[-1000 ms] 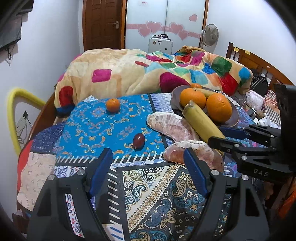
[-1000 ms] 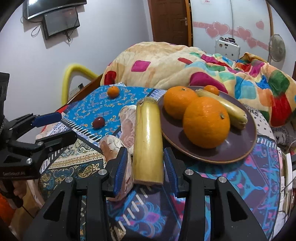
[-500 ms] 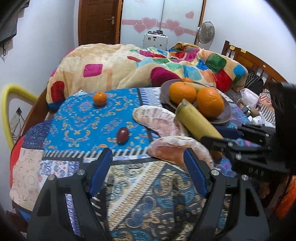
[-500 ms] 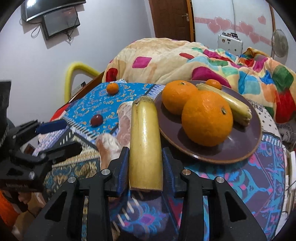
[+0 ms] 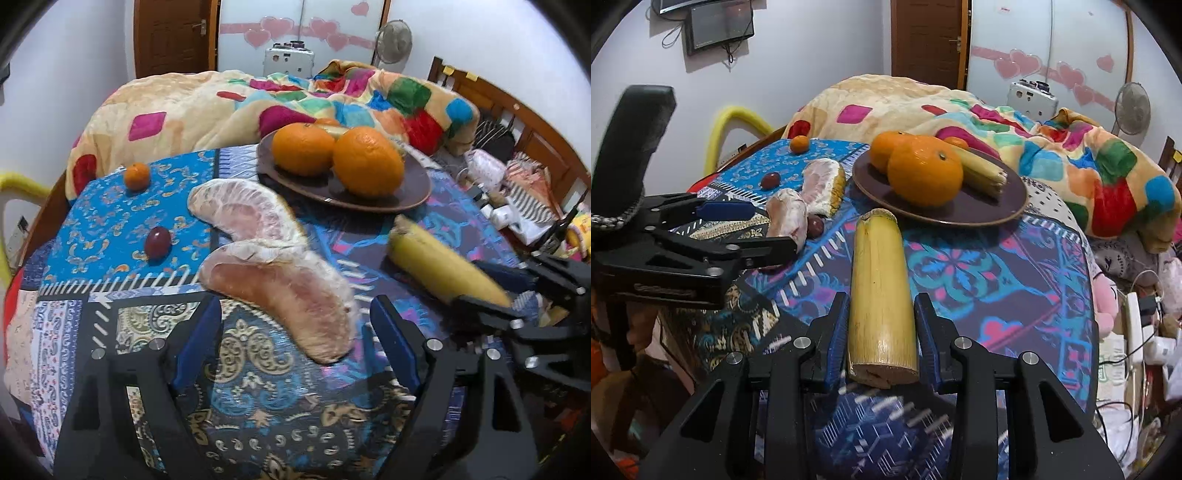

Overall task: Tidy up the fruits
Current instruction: 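Grasp a pink pomelo segment with the left gripper while the right lifts the cob, then carry the pomelo segment with the left gripper while the right carries the cob to the plate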

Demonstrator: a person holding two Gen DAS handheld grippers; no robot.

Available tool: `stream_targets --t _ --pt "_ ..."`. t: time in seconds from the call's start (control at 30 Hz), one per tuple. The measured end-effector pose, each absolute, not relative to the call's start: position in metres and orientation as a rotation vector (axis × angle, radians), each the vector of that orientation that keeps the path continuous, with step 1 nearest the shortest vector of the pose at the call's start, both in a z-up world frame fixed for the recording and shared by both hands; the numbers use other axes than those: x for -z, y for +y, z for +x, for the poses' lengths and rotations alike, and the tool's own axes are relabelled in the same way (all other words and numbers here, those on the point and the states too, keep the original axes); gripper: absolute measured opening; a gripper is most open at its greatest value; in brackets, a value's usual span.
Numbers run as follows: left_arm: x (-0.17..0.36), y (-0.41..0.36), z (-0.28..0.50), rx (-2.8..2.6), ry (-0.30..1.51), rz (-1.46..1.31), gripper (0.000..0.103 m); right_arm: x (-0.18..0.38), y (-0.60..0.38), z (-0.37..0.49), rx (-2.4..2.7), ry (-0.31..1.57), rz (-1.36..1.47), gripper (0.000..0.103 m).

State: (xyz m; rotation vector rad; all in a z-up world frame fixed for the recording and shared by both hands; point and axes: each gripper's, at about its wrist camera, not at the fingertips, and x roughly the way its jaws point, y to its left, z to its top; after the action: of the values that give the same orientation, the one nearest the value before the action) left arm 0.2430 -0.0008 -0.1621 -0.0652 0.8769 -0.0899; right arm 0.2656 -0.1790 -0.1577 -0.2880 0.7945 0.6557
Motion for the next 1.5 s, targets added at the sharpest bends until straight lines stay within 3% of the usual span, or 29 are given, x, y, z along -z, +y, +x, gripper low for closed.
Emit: stream_targets --t 0.23,0.33,0.67,0.93,0.97,1.5 --pt "0.168 0.040 0.222 0.075 0.914 -0.082 0.083 0.158 -0.178 0.266 -0.663 0.775 -0.284 0.034" --pt "0.167 0.053 0.218 0.077 0.934 -0.098 0.078 0.159 -0.175 0.270 -0.677 0.781 -0.277 0.034" --pt "0.165 0.043 0.242 0.120 0.960 -0.127 0.076 0.171 -0.159 0.291 -0.697 0.837 -0.261 0.034" --pt "0.167 0.047 0.255 0.134 0.929 -0.151 0.051 0.170 -0.162 0.293 -0.720 0.823 -0.235 0.033" --pt "0.167 0.046 0.255 0.133 0.923 -0.142 0.044 0.170 -0.162 0.292 -0.721 0.820 -0.229 0.033" --pt "0.145 0.034 0.229 0.135 0.882 -0.113 0.041 0.148 -0.188 0.278 -0.684 0.761 -0.155 0.033"
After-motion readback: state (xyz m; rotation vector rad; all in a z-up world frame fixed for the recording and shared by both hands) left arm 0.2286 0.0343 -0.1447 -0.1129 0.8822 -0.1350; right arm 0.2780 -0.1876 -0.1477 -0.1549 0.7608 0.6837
